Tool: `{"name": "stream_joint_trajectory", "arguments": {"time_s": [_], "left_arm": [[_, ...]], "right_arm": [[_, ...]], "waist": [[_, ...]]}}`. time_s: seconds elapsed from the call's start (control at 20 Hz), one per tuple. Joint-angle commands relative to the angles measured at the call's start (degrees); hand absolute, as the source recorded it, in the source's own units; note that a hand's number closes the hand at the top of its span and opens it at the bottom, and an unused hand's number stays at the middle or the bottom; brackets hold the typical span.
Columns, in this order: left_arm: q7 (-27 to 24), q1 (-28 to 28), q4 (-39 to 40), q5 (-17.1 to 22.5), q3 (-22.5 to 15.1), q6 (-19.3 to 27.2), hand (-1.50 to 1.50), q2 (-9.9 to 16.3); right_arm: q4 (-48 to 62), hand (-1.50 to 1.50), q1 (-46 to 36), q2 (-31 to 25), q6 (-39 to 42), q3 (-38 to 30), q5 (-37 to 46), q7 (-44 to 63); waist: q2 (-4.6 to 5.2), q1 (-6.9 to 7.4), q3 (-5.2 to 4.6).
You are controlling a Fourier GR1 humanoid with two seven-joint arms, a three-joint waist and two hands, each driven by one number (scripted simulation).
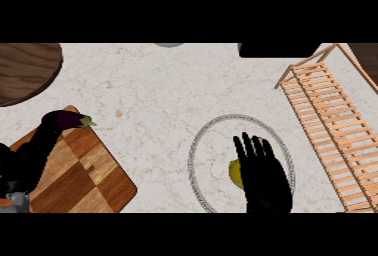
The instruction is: Pick the lemon from the placemat and place it in the tiered shelf
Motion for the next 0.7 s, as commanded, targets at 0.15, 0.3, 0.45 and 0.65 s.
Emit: {"name": "stream_joint_trajectory", "arguments": {"time_s": [0.15, 0.3, 0.45, 0.65], "left_arm": [[-1.2, 1.3, 1.1, -0.9, 3.4, -4.2, 0.0, 0.2], [-0.6, 3.9, -2.1, -1.3, 3.1, -4.4, 0.0, -1.5], [-0.7, 1.0, 0.0, -3.5, 3.2, -3.2, 0.0, -3.0], [5.4, 1.8, -7.2, -3.5, 2.9, -1.9, 0.0, -4.4]], "right_arm": [[7.2, -1.5, -1.5, 1.6, -3.2, -5.2, 2.8, -6.8], [10.9, -1.5, -1.3, 2.2, -5.0, -5.6, 4.1, -10.1], [15.4, -1.5, 0.1, 2.2, -9.3, -6.9, 5.4, -14.0], [12.7, -1.5, 4.0, 2.9, -8.9, -5.9, 7.4, -13.0]], "waist": [[0.04, 0.09, -0.05], [0.03, 0.21, -0.04], [0.06, 0.06, -0.04], [-0.02, -0.01, -0.03]]}}
